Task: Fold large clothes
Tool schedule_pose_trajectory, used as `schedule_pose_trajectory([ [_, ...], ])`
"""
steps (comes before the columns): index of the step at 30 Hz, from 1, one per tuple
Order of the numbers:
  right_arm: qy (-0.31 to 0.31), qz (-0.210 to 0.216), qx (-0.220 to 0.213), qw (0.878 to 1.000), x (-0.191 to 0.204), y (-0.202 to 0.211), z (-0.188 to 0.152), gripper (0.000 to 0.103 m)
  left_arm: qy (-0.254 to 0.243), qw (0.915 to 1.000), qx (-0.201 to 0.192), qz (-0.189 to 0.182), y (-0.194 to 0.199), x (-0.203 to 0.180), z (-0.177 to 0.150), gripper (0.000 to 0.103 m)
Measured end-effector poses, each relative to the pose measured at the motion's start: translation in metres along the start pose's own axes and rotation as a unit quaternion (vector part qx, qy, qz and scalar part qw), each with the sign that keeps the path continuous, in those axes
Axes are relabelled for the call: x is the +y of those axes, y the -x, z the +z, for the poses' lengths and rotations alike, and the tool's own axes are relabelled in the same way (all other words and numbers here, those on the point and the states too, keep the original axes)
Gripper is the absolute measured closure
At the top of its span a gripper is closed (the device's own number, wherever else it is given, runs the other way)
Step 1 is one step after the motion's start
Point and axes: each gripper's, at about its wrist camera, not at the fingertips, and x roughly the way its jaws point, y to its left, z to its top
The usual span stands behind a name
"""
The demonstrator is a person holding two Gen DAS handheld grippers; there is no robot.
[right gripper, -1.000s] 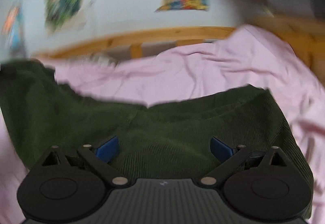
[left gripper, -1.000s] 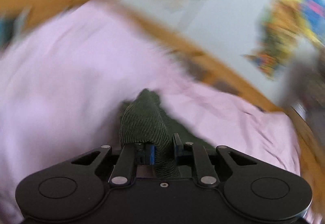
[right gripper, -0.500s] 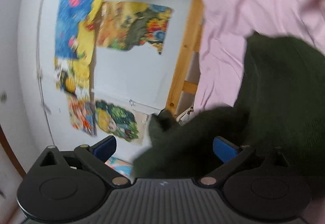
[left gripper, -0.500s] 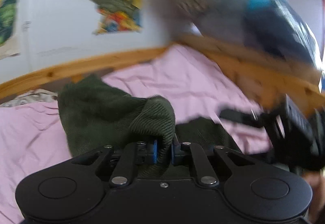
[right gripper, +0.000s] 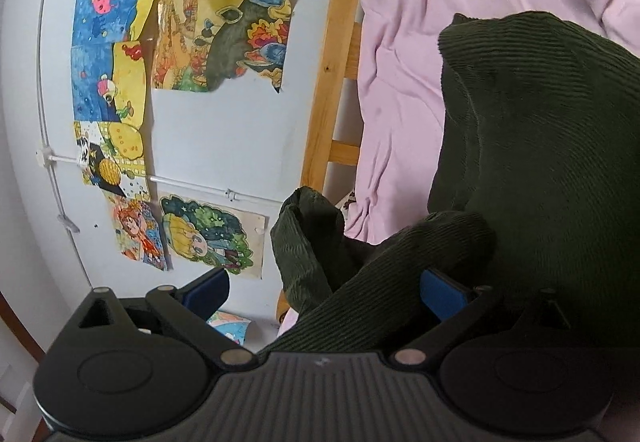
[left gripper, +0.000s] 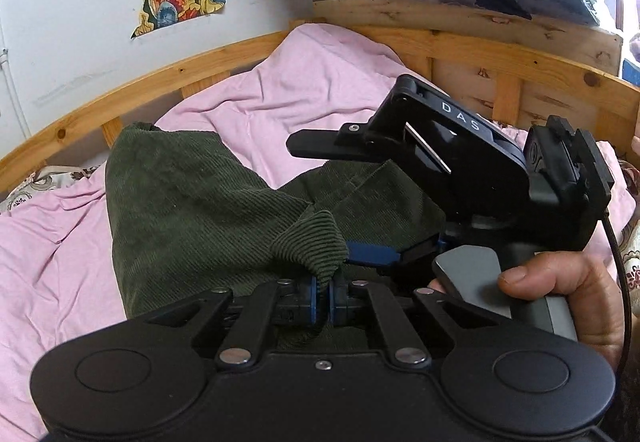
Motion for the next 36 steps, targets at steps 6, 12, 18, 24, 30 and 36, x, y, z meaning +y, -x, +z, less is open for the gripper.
schedule_pose_trajectory([
  [6, 0.008, -0.006, 0.028, 1.000, -0.002, -0.009, 0.008, 0.000, -0.013, 0.9999, 0.005, 0.002, -0.003, -0.001, 0.003, 0.099],
  [12, 0.073, -0.041, 0.071, 0.994, 0.008, -0.025, 0.024, 0.000, -0.021, 0.9997, 0.007, -0.001, -0.001, 0.000, -0.003, 0.099],
  [18, 0.132, -0.068, 0.093, 0.985, 0.022, -0.037, 0.025, 0.000, -0.021, 0.9997, -0.006, -0.008, 0.003, 0.000, -0.023, 0.099],
  [24, 0.218, -0.115, 0.133, 0.960, 0.060, -0.058, 0.019, 0.000, -0.010, 0.9994, -0.025, -0.024, 0.006, 0.008, -0.043, 0.099],
  [30, 0.247, -0.142, 0.163, 0.945, 0.084, -0.087, 0.002, 0.040, 0.021, 0.9971, -0.043, -0.059, 0.009, 0.025, -0.056, 0.099],
  [36, 0.281, -0.182, 0.143, 0.931, 0.094, -0.077, -0.011, 0.008, 0.032, 0.9959, -0.050, -0.069, 0.012, 0.032, -0.062, 0.099],
])
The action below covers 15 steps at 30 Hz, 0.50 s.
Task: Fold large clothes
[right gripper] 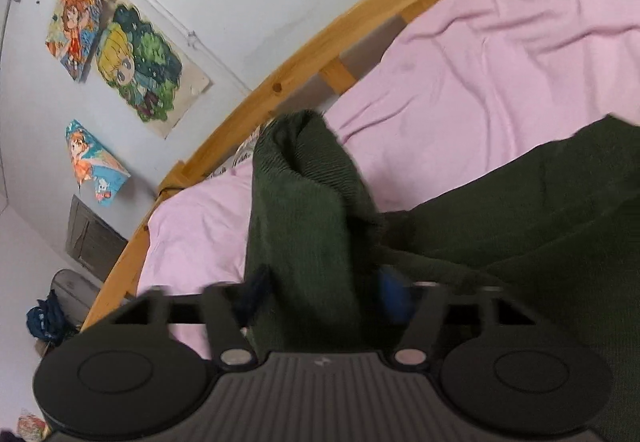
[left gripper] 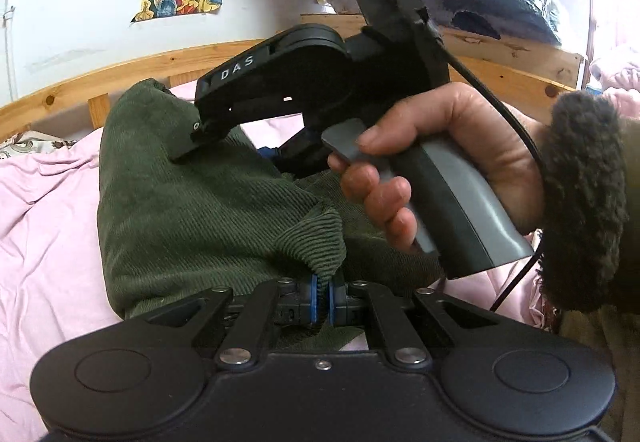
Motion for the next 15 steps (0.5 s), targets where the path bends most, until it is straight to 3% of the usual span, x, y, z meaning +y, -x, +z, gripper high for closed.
schedule_pose_trajectory([
  [5, -0.100, -0.001, -0.022, 0.995, -0.035, 0.035, -0.011, 0.000, 0.013, 0.9999, -0.002, -0.003, 0.002, 0.006, 0.002, 0.099],
  [10, -0.196, 0.008, 0.000, 0.981, -0.072, 0.032, -0.030, 0.000, 0.016, 0.9999, -0.004, -0.004, 0.000, 0.004, 0.001, 0.099],
  [12, -0.221, 0.054, -0.005, 0.974, -0.079, 0.019, -0.035, 0.000, 0.017, 0.9998, -0.004, -0.005, 0.001, 0.005, 0.001, 0.099],
  [15, -0.275, 0.140, -0.042, 0.950, -0.090, 0.007, -0.033, 0.000, 0.021, 0.9997, -0.007, -0.009, 0.003, 0.007, -0.001, 0.099],
])
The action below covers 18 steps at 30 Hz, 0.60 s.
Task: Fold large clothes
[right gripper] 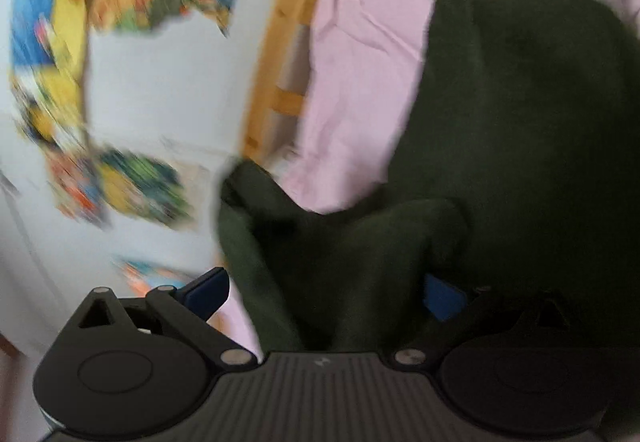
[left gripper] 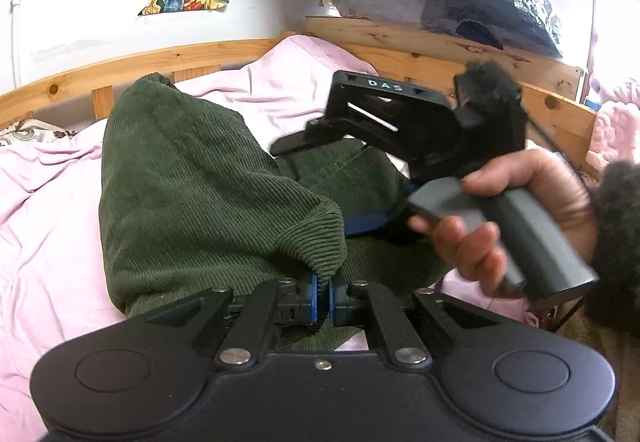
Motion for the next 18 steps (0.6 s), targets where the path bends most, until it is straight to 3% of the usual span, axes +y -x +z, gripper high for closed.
schedule_pose_trajectory([
  [2, 0.009, 0.020, 0.002, 1.000, 0.010, -0.008, 0.004, 0.000, -0.001, 1.0000, -0.001, 0.000, 0.001, 0.001, -0.001, 0.099],
  [3, 0.033, 0.009, 0.006, 0.999, 0.019, -0.014, 0.005, 0.000, -0.003, 1.0000, -0.002, 0.001, 0.001, 0.001, -0.001, 0.099],
  [7, 0.157, -0.087, 0.041, 0.983, 0.060, -0.030, 0.001, 0.005, -0.008, 0.9999, -0.007, 0.008, 0.002, 0.000, -0.001, 0.099],
  [10, 0.234, -0.152, 0.056, 0.959, 0.078, -0.041, -0.010, 0.023, -0.004, 0.9999, -0.009, 0.005, 0.001, 0.000, -0.001, 0.099],
  [12, 0.263, -0.171, 0.052, 0.948, 0.083, -0.043, -0.016, 0.052, -0.004, 0.9999, -0.009, 0.005, 0.000, 0.000, -0.001, 0.099],
  [13, 0.275, -0.174, 0.047, 0.945, 0.083, -0.039, -0.019, 0.057, -0.006, 0.9999, -0.009, 0.007, -0.001, -0.001, 0.000, 0.099],
  [14, 0.289, -0.171, 0.044, 0.941, 0.086, -0.039, -0.022, 0.071, -0.006, 0.9999, -0.009, 0.008, -0.001, -0.001, 0.000, 0.099],
  [18, 0.359, -0.177, 0.014, 0.916, 0.108, -0.028, -0.038, 0.081, 0.000, 0.9998, -0.018, 0.006, -0.002, 0.000, 0.000, 0.099],
])
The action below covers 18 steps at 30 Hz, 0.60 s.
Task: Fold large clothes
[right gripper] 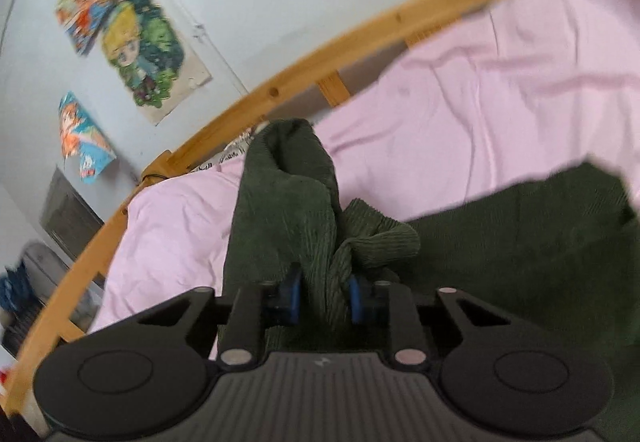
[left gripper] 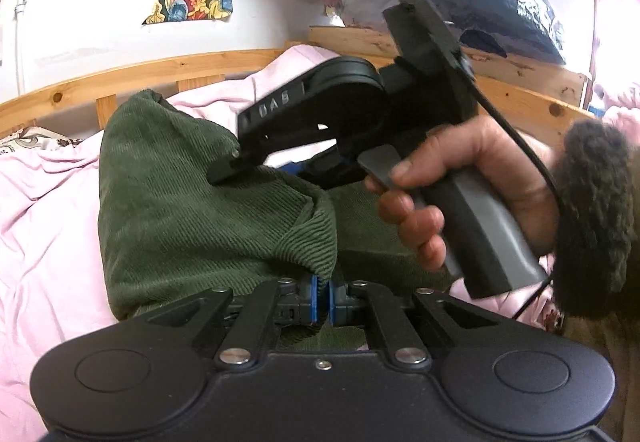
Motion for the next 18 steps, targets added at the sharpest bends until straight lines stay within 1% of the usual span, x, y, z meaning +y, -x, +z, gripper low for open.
schedule_pose_trajectory([
  [1, 0.019, -0.005, -0.015, 1.000, 0.003, 0.010, 0.001, 0.082, 0.003, 1.0000, -0.002, -0.005, -0.001, 0.000, 0.001, 0.099],
  [2, 0.032, -0.010, -0.030, 0.999, 0.004, 0.019, 0.002, 0.089, 0.006, 0.9999, -0.003, -0.010, -0.002, -0.001, 0.002, 0.099],
  [3, 0.044, -0.018, -0.048, 0.998, 0.004, 0.032, 0.005, 0.098, 0.007, 0.9999, -0.002, -0.014, -0.004, -0.004, 0.005, 0.099],
  [5, 0.056, -0.029, -0.072, 0.995, -0.003, 0.059, 0.008, 0.098, -0.008, 0.9998, -0.003, -0.019, -0.009, -0.016, 0.013, 0.099],
  [7, 0.072, -0.058, -0.081, 0.992, -0.017, 0.077, 0.006, 0.098, -0.028, 0.9993, -0.001, -0.023, -0.017, -0.032, 0.022, 0.099],
  [8, 0.059, -0.063, -0.083, 0.993, -0.028, 0.082, 0.004, 0.098, -0.033, 0.9989, -0.002, -0.033, -0.023, -0.041, 0.027, 0.099],
  [10, 0.013, -0.068, -0.091, 0.993, -0.057, 0.094, -0.003, 0.098, -0.041, 0.9980, 0.001, -0.049, -0.035, -0.057, 0.034, 0.099],
  [13, -0.031, -0.097, -0.099, 0.990, -0.097, 0.106, -0.027, 0.098, -0.058, 0.9960, 0.026, -0.063, -0.062, -0.084, 0.036, 0.099],
  [14, -0.048, -0.108, -0.093, 0.989, -0.106, 0.102, -0.036, 0.098, -0.065, 0.9948, 0.036, -0.069, -0.071, -0.091, 0.034, 0.099],
  [15, -0.072, -0.118, -0.078, 0.987, -0.119, 0.102, -0.041, 0.098, -0.069, 0.9935, 0.046, -0.077, -0.079, -0.095, 0.032, 0.099],
  [17, -0.098, -0.118, -0.060, 0.986, -0.137, 0.101, -0.043, 0.098, -0.068, 0.9897, 0.077, -0.100, -0.097, -0.099, 0.024, 0.099],
  [18, -0.098, -0.116, -0.060, 0.987, -0.139, 0.100, -0.043, 0.098, -0.065, 0.9880, 0.091, -0.107, -0.105, -0.099, 0.019, 0.099],
])
